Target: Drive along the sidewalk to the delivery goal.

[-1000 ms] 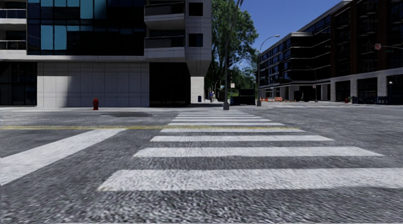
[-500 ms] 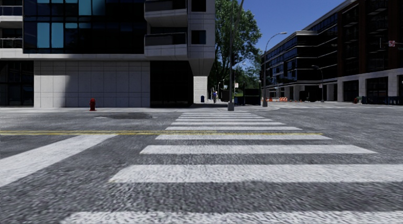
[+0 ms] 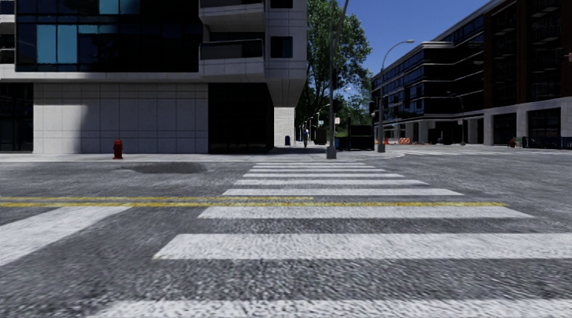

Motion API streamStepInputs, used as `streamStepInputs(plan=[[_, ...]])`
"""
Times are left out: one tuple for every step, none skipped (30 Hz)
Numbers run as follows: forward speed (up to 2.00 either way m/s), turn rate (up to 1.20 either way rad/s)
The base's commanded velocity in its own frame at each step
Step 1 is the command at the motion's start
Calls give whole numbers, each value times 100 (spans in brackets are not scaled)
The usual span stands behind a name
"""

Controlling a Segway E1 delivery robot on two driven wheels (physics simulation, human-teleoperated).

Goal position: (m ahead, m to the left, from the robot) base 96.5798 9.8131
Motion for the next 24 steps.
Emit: streamStepInputs(plan=[[200,0],[200,0],[200,0],[200,0],[200,0],[200,0],[200,0],[200,0],[200,0],[200,0],[200,0],[200,0],[200,0],[200,0],[200,0],[200,0],[200,0],[200,0],[200,0],[200,0],[200,0],[200,0],[200,0],[200,0]])
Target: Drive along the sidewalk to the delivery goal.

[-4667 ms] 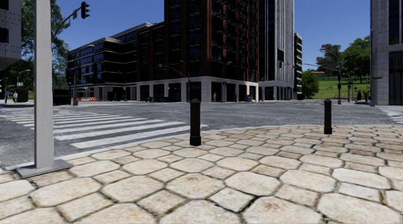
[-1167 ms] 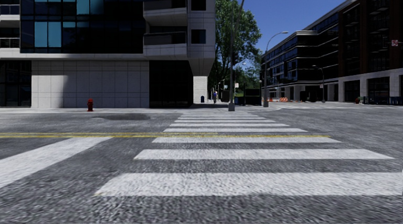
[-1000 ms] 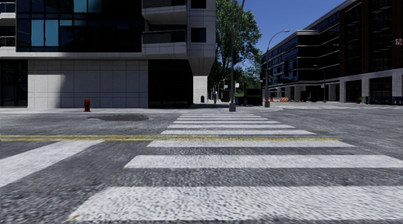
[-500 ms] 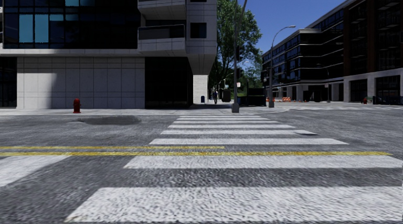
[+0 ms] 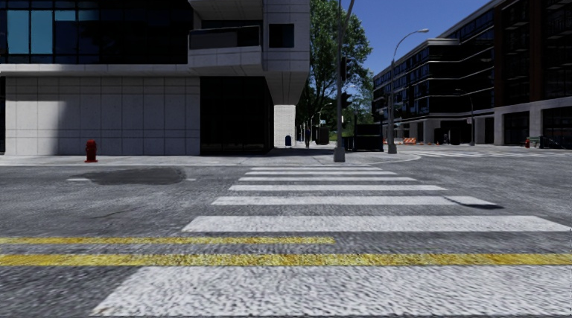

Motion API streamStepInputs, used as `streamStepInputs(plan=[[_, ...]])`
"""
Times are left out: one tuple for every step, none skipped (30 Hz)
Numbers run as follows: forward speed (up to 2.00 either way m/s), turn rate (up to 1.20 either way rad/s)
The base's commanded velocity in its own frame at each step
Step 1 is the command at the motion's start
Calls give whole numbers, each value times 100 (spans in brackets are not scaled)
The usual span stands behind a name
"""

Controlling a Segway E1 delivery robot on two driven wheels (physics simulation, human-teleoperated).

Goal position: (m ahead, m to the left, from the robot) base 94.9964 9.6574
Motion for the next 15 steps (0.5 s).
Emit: streamStepInputs(plan=[[200,0],[200,0],[200,0],[200,0],[200,0],[200,0],[200,0],[200,0],[200,0],[200,0],[200,0],[200,0],[200,0],[200,0],[200,0]])
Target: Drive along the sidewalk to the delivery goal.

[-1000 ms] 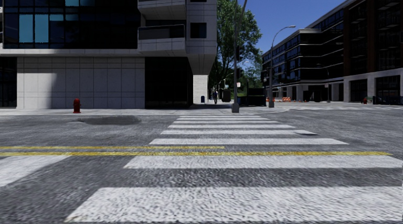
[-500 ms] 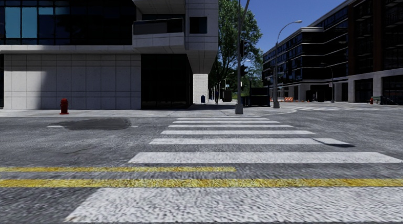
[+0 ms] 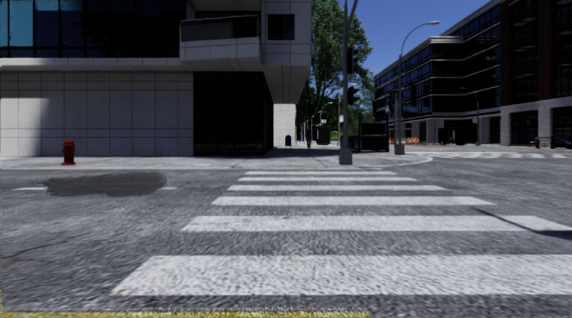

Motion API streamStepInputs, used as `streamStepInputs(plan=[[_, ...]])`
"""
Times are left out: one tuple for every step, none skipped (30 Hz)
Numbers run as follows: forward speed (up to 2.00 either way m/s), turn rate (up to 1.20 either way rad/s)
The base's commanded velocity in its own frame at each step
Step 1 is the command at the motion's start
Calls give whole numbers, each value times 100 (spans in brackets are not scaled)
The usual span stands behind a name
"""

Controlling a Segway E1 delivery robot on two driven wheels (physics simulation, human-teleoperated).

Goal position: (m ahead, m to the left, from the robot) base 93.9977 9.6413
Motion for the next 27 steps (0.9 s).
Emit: streamStepInputs(plan=[[200,0],[200,0],[200,0],[200,0],[200,0],[200,0],[200,0],[200,0],[200,0],[200,0],[200,0],[200,0],[200,0],[200,0],[200,0],[200,0],[200,0],[200,0],[200,0],[200,0],[200,0],[200,0],[200,0],[200,0],[200,0],[200,0],[200,0]])
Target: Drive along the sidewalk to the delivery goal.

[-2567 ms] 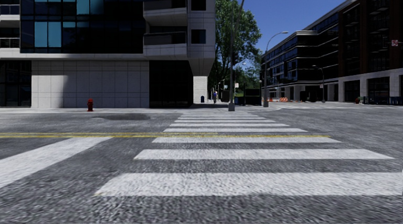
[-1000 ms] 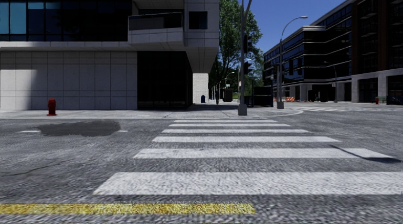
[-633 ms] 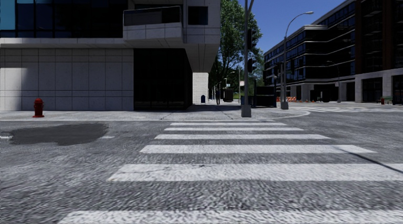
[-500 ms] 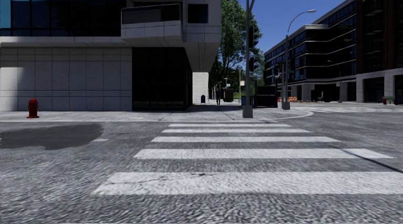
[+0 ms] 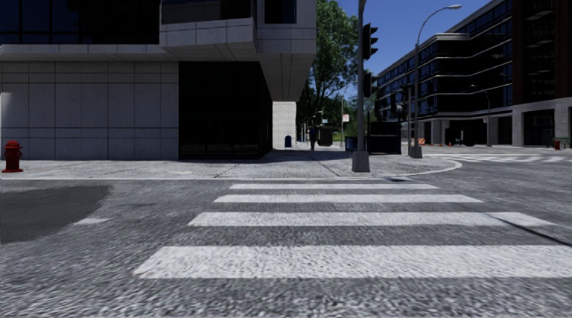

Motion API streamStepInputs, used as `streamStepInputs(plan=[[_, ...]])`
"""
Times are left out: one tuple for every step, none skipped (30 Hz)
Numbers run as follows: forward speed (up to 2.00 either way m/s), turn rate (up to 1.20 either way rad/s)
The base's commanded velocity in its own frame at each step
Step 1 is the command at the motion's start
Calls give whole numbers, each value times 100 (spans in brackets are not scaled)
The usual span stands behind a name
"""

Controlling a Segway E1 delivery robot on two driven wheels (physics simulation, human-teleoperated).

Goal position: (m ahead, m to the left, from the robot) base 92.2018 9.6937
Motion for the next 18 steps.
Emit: streamStepInputs(plan=[[200,0],[200,0],[200,0],[200,0],[200,0],[200,0],[200,0],[200,0],[200,0],[200,0],[200,0],[200,0],[200,0],[200,0],[200,0],[200,0],[200,0],[200,0]])
